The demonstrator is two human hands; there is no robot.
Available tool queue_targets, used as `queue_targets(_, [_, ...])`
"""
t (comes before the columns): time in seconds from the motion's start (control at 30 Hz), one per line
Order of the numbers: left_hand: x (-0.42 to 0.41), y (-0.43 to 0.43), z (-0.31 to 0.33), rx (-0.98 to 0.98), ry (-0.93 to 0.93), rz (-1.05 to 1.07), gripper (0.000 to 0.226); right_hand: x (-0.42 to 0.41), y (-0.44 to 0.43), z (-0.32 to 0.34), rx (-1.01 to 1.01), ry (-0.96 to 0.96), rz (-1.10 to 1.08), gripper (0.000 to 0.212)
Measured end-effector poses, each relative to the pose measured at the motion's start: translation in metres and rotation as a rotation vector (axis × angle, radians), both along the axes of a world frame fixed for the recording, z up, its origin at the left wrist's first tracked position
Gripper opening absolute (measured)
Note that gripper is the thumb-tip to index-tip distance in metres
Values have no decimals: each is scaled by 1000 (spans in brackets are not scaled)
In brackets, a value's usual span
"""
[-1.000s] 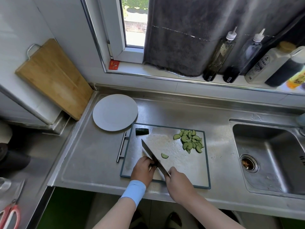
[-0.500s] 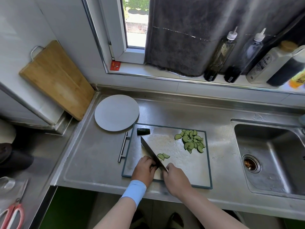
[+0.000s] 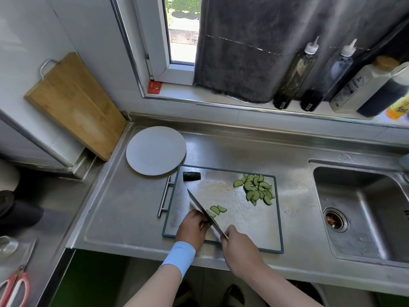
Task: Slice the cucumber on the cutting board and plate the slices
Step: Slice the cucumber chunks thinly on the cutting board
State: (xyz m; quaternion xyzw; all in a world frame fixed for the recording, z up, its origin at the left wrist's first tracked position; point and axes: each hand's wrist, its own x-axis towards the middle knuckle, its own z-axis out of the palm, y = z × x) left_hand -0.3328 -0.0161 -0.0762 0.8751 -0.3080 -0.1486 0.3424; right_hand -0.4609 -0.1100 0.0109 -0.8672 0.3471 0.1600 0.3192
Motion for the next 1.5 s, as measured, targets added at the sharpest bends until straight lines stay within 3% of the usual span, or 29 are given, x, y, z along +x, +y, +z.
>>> queue_targets(0.3, [-1, 2, -1, -10, -29, -12, 6, 18, 1, -9, 50, 42, -26, 17])
queue_targets(0.9, [-2, 2, 0, -7, -41, -6, 7, -5, 4, -5, 16, -48, -58, 17])
queue_targets(1.5, [-4, 4, -4, 0, -42, 22, 7, 17, -1, -9, 69, 35, -21, 18])
